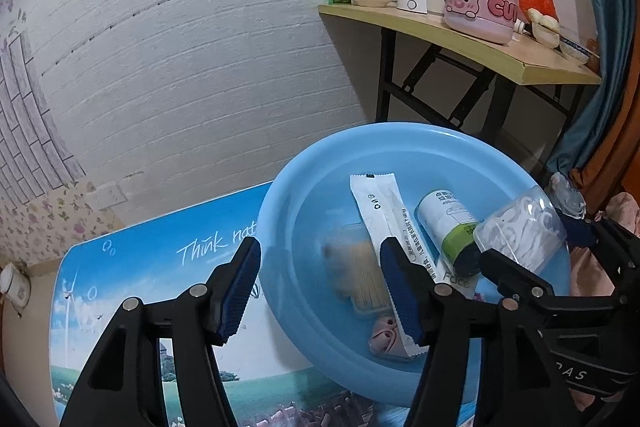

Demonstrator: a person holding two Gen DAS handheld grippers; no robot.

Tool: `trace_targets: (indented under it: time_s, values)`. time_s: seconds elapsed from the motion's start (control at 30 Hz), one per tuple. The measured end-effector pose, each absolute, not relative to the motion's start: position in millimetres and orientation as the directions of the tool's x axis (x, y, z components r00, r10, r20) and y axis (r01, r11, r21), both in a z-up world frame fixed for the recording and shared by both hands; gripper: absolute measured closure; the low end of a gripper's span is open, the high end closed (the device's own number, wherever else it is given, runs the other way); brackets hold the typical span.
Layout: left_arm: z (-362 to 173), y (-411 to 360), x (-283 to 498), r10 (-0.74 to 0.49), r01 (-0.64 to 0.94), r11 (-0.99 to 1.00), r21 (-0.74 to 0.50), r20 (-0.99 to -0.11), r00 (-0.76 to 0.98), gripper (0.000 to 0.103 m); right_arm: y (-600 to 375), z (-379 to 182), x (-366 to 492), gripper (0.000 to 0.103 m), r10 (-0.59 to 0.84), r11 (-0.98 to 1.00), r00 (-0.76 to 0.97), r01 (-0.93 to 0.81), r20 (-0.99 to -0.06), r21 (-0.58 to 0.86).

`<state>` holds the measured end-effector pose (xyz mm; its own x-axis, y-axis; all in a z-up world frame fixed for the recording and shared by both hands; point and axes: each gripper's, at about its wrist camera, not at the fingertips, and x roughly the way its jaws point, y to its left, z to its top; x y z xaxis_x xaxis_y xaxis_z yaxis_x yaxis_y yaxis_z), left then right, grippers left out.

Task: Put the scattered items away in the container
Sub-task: 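Open both grippers to drop the floss-pick box and snack bag into the basin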

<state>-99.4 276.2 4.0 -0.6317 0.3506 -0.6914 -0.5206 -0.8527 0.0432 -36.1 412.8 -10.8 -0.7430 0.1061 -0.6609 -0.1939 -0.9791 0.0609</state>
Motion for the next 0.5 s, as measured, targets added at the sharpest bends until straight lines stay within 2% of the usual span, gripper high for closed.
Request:
trace_targets:
  time_s: [0.37, 0.43, 0.5]
  values:
    - [8.6, 266.8, -97.5, 0.356, -0.514, -0.857, 0.034, -0.682, -0.639, 0.039, 404.1, -9.4, -38.1, 0.02, 0.093, -0.984, -0.747, -0.171, -0.658, 0.054]
    - [9.8, 264.6, -97.5, 0.356, -0.51, -0.86, 0.031, -0.679, -0.642, 0.037, 397.2, -9.9, -39.2, 0.018, 0.112, -0.986, -0.745, -0.163, -0.658, 0.017]
    - [10.6, 261.5, -97.1, 0.356, -0.508, -0.861, 0.028, -0.679, -0.642, 0.036, 393.9, -9.6, -39.1, 0.008, 0.129, -0.986, -0.747, -0.169, -0.653, -0.002]
